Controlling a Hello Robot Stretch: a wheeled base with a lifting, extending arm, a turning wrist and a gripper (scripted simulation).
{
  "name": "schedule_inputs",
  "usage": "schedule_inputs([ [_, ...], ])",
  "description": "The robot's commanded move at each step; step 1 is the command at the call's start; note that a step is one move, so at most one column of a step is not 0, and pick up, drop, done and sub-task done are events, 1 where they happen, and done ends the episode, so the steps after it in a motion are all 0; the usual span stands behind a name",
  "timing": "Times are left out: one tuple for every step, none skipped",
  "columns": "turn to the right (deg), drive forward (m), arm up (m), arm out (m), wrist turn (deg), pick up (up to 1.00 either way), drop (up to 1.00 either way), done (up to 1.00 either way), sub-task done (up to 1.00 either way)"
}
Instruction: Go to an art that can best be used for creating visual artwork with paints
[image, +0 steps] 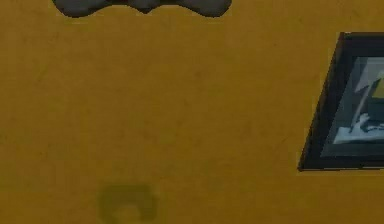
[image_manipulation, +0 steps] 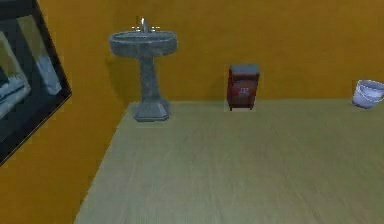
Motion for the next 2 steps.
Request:
schedule_inputs([
  [45.0,0.00,0.00,0.00,0.0,0.00,0.00,0.00,0.00],
  [0.0,0.00,0.00,0.00,0.0,0.00,0.00,1.00,0.00],
])
